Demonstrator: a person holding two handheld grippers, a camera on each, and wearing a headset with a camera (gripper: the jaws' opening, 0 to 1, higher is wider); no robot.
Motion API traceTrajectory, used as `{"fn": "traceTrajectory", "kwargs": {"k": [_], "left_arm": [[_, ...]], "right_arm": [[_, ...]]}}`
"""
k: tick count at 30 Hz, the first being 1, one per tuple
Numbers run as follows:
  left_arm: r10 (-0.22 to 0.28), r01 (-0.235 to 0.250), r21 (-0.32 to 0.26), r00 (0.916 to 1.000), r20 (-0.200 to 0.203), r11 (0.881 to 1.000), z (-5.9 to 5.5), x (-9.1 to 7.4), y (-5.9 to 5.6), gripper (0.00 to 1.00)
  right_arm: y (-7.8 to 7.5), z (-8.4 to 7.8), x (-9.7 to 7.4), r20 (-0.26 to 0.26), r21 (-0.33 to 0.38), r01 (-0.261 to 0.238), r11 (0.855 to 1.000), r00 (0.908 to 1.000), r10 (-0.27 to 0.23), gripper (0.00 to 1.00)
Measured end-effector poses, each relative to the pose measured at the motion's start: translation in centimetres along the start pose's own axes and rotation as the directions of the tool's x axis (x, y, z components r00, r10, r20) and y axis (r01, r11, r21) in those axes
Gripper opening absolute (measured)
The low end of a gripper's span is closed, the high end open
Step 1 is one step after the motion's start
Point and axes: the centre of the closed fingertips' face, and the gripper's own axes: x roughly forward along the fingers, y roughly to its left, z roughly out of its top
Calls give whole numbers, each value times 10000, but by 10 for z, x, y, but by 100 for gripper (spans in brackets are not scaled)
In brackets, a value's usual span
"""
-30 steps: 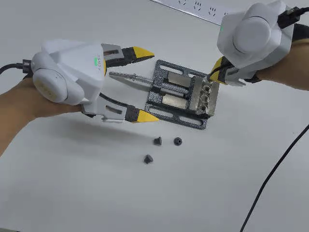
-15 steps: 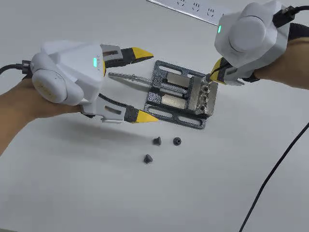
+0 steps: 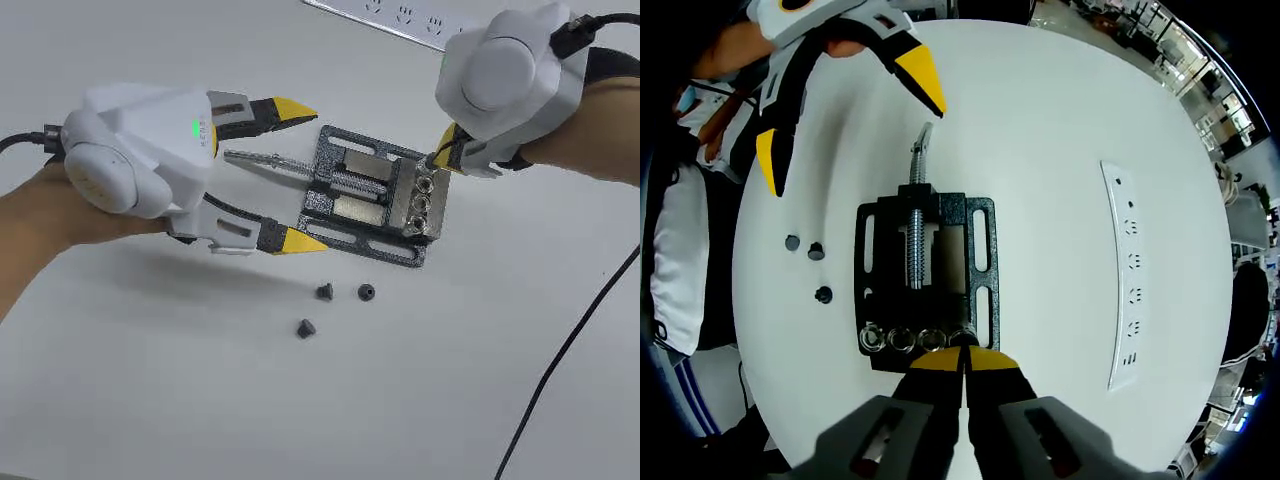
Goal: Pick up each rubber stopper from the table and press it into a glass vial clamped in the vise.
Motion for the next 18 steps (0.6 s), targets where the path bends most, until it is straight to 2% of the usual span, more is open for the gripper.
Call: {"fn": "traceTrajectory", "kwargs": {"k": [18], "left_arm": [[-21, 20, -58, 10000, -49, 10000, -3, 0, 1, 71]], "right_arm": [[2, 3, -3, 383, 32, -66, 10000, 9992, 64, 1]]}}
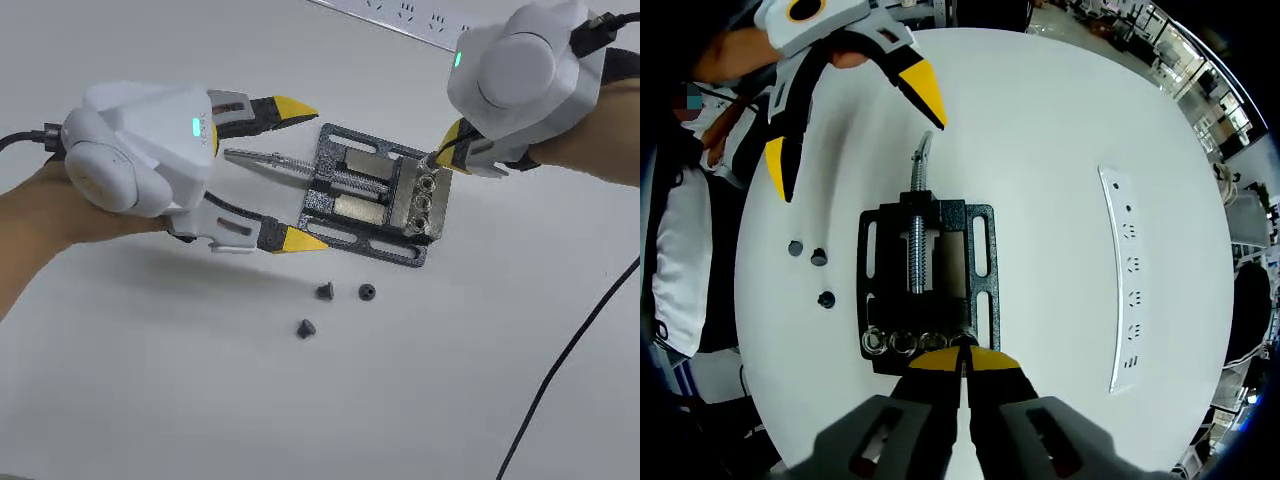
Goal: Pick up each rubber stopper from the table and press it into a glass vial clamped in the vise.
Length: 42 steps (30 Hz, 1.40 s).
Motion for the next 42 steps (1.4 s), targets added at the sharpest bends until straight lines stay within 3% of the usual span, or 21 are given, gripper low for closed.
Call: {"fn": "traceTrajectory", "kwargs": {"k": [15, 26, 42], "left_arm": [[4, -4, -20, 10000, -15, 10000, 0, -1, -1, 70], [13, -13, -10, 10000, -10, 10000, 0, -1, -2, 70], [29, -29, 31, 10000, -40, 10000, 0, -2, -2, 70]], "right_arm": [[0, 1, 0, -65, -130, -9, 9999, 10000, 9, 3], [1, 2, 2, -13, 145, -380, 9992, 9993, 381, 3], [-4, 1, 2, -82, -206, -382, 9991, 9992, 380, 6]]}}
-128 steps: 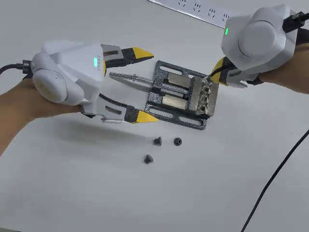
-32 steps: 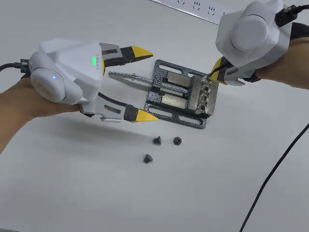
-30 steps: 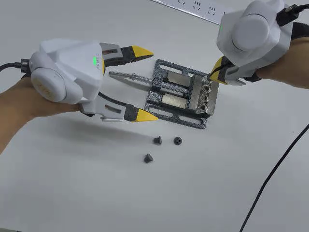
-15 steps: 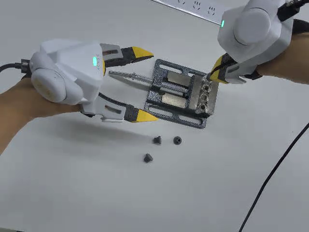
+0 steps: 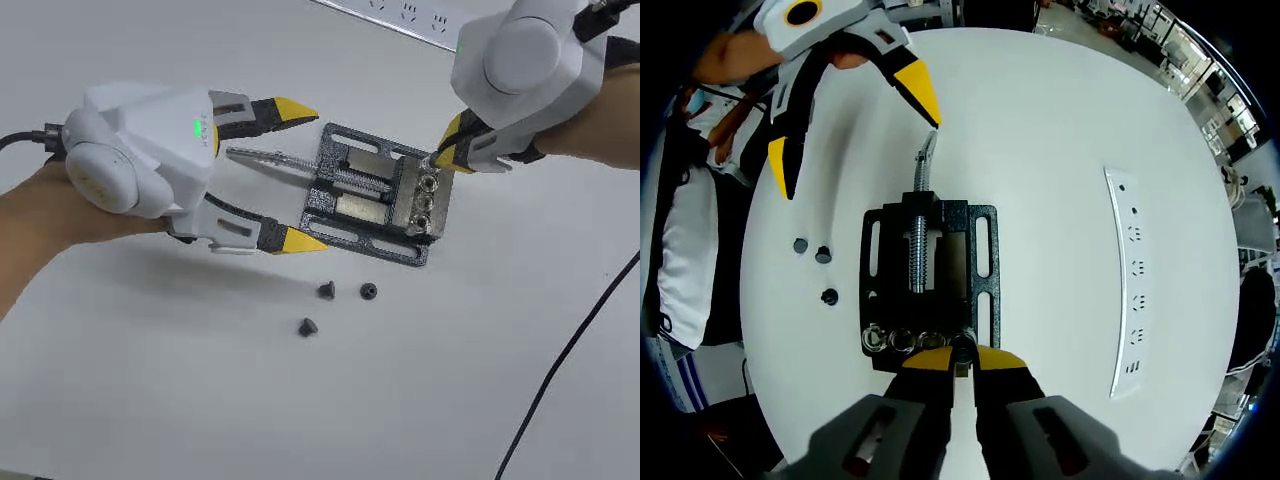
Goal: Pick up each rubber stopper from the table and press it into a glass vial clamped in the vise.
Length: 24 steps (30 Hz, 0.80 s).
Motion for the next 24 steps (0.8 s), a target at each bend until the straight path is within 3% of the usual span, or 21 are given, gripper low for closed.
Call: {"fn": "traceTrajectory", "kwargs": {"k": [24], "left_arm": [[-23, 23, 37, 10000, -49, 10000, 1, 2, -2, 70]], "right_arm": [[2, -1, -2, 60, -169, -42, 9998, 10000, 43, 5]]}}
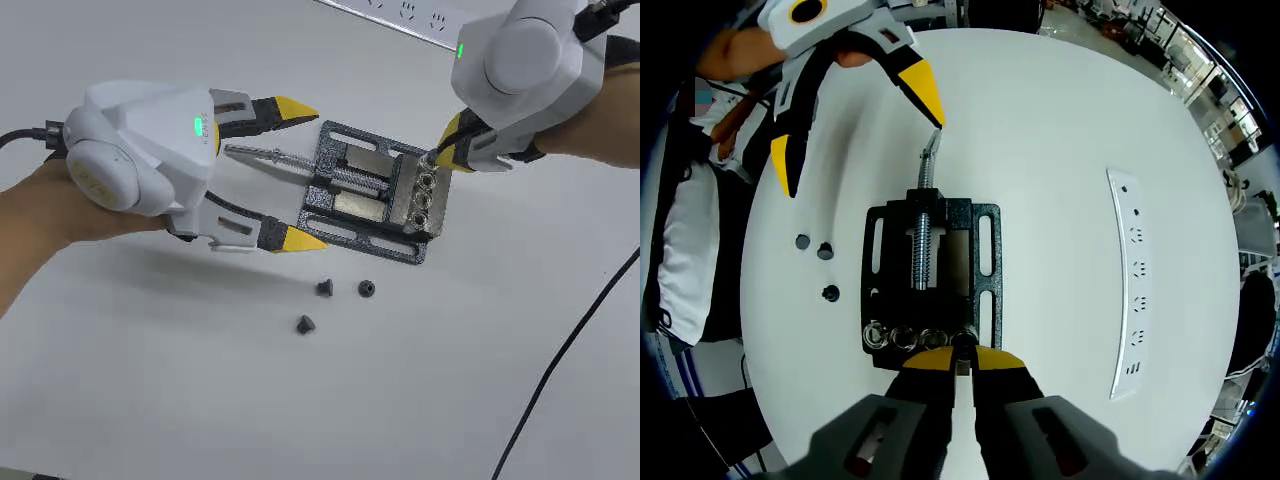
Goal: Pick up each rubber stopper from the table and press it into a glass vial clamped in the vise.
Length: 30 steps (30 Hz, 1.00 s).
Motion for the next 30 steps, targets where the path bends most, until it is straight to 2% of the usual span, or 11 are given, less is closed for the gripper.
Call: {"fn": "traceTrajectory", "kwargs": {"k": [15, 19, 30], "left_arm": [[18, -18, -32, 10000, -25, 10000, -1, 1, -1, 70], [20, -20, -31, 10000, -33, 10000, -1, 1, -1, 69], [33, -33, -53, 10000, 28, 10000, 3, 3, -1, 69]], "right_arm": [[-1, 0, 0, 47, -89, 39, 10000, 10000, -39, 5], [0, 1, 1, 91, -34, -93, 10000, 9999, 93, 5], [1, 1, 2, -311, -326, -58, 9994, 9995, 48, 5]]}}
